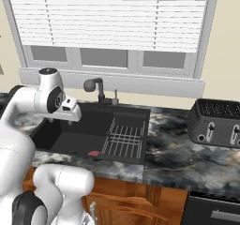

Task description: Pick up the sponge and soap dispenser from the sink, and place them back in the cabinet, and close the cabinet door.

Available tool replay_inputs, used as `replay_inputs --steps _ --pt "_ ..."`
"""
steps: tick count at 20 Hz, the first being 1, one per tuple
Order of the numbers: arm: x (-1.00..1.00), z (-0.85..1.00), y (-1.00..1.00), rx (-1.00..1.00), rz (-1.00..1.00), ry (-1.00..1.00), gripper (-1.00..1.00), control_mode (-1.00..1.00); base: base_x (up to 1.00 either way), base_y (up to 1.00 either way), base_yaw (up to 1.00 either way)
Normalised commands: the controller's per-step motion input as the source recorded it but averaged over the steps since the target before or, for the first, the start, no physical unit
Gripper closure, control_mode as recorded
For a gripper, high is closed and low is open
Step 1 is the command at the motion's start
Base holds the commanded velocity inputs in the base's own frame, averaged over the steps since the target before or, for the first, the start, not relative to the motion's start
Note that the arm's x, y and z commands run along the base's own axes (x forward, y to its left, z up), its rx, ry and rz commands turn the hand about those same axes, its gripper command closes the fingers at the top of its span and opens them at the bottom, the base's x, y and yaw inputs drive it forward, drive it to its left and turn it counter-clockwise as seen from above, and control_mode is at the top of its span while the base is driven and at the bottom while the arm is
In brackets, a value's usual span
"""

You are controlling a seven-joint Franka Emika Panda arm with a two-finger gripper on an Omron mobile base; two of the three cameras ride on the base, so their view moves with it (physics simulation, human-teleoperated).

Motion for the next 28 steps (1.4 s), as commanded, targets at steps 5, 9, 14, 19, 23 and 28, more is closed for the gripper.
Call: replay_inputs --steps 5,9,14,19,23,28 --pt "0.23 -0.17 0.11 -0.01 0.00 0.03 -1.00 -1.00 0.00 0.00 0.00" --pt "0.22 -0.15 0.11 -0.01 0.00 0.06 -1.00 -1.00 0.00 0.00 0.00" --pt "0.20 -0.15 0.03 0.00 0.00 0.07 -1.00 -1.00 0.00 0.00 0.00" --pt "0.15 -0.18 0.02 0.00 0.00 0.08 -1.00 -1.00 0.00 0.00 0.00" --pt "0.10 -0.25 0.04 0.00 0.00 0.03 -1.00 -1.00 0.00 0.00 0.00" --pt "0.11 -0.20 0.06 0.00 0.00 0.02 -1.00 -1.00 0.00 0.00 0.00"
